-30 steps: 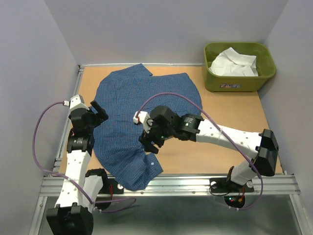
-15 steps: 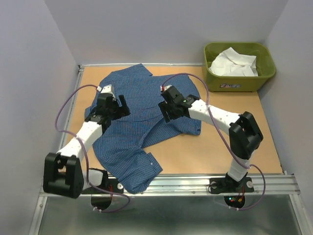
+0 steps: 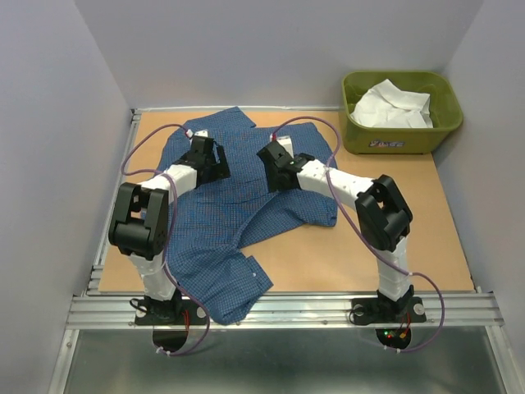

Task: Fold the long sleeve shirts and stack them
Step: Flatten the shirt out

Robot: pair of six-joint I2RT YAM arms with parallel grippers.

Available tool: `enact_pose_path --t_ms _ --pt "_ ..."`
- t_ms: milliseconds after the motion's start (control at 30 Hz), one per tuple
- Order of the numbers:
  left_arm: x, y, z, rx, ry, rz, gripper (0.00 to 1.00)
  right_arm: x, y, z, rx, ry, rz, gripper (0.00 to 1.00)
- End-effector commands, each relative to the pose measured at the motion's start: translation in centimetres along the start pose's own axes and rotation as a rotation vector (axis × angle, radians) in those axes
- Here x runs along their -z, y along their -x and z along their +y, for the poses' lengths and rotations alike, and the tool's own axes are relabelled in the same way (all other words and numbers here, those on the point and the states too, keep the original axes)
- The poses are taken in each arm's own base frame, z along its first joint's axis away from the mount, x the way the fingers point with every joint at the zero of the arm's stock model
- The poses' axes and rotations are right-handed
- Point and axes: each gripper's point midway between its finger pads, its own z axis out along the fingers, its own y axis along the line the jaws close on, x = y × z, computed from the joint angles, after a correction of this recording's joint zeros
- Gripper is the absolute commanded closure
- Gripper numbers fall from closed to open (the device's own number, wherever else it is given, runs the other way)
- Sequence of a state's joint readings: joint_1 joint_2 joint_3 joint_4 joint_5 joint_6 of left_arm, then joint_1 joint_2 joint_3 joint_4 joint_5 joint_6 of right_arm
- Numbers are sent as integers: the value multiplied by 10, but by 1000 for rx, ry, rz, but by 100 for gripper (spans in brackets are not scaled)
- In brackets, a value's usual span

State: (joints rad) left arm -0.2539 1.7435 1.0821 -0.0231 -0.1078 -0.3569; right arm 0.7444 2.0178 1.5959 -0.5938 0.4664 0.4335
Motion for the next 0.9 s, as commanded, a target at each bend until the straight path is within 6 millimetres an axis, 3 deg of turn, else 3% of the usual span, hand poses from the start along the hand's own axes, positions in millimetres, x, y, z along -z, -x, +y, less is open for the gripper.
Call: enact_pose_path --t_ms 0,300,500,700,867 --pt "-7 16 0 -3 42 -18 5 -1 28 2 -124 -38 -74 36" --pt "-26 -6 3 -2 57 48 5 -16 16 -3 -152 -96 -62 40" --pt "-28 -13 6 -6 63 65 5 -21 9 -6 -162 -123 -55 44" --pt "-32 -19 8 -6 71 82 5 -6 8 -13 -171 -116 -55 66" --pt "-34 -21 8 -1 78 88 6 8 0 -24 -180 -117 -48 93"
